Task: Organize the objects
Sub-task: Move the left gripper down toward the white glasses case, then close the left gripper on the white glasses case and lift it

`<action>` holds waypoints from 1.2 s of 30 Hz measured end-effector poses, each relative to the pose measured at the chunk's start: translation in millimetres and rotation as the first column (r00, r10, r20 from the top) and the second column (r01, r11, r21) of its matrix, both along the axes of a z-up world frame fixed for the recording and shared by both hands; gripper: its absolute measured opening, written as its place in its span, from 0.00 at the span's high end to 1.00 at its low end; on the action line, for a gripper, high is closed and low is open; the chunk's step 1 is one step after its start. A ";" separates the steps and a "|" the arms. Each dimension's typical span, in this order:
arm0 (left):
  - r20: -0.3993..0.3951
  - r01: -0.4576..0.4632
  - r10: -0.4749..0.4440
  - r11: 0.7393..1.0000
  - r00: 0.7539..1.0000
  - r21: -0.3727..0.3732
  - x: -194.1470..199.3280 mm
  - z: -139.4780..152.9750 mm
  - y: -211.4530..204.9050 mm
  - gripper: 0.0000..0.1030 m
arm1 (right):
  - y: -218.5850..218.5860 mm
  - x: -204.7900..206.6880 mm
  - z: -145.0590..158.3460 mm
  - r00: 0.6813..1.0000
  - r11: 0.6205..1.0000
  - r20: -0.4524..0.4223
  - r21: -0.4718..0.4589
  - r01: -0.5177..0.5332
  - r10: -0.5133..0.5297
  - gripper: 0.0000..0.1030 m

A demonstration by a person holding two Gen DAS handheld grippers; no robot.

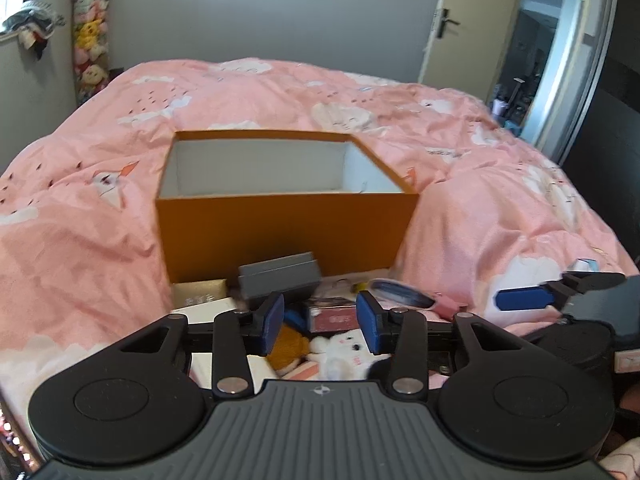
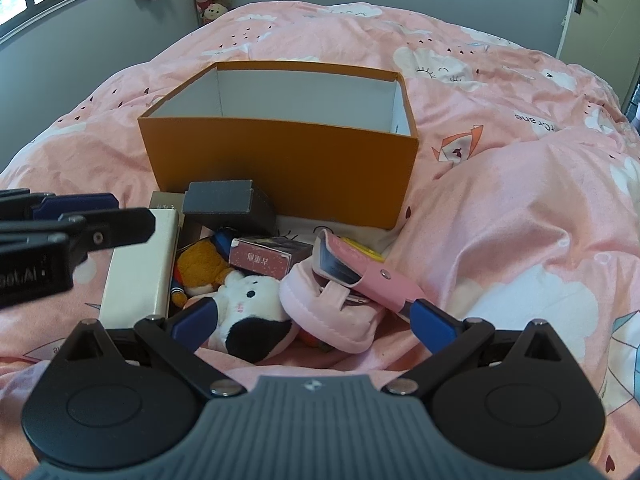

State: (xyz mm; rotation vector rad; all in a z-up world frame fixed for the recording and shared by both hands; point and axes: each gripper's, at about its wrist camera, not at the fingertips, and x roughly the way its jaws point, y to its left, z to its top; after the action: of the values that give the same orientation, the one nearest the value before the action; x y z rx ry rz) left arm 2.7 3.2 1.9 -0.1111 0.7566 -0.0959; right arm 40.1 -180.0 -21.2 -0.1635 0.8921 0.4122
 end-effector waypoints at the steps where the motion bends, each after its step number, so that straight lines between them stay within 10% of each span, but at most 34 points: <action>1: -0.010 -0.013 0.013 1.000 1.000 0.000 1.5 -0.1 4.1 0.54 | 1.0 1.2 0.2 1.000 1.000 0.000 -0.003 -0.005 0.005 0.01; 13: -0.175 -0.116 0.112 0.993 0.978 -0.015 18.4 -18.9 55.8 0.53 | 30.4 27.4 4.3 0.983 0.984 -0.054 0.030 -0.174 0.175 0.27; 23: -0.330 -0.170 0.129 0.980 0.935 -0.101 15.5 -50.7 76.4 0.53 | 93.6 47.0 -20.3 0.892 0.921 -0.233 0.116 -0.371 0.388 0.61; 36: -0.383 -0.195 0.100 0.956 0.918 -0.218 22.3 -71.9 81.2 0.60 | 93.3 42.1 -36.6 0.893 0.929 -0.257 0.060 -0.366 0.369 0.68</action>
State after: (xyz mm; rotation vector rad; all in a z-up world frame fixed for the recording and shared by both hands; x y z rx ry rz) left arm 25.0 84.4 -70.0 -0.4396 1.1079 -0.0251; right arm 82.3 -86.7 -57.8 -0.2746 1.1255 0.8073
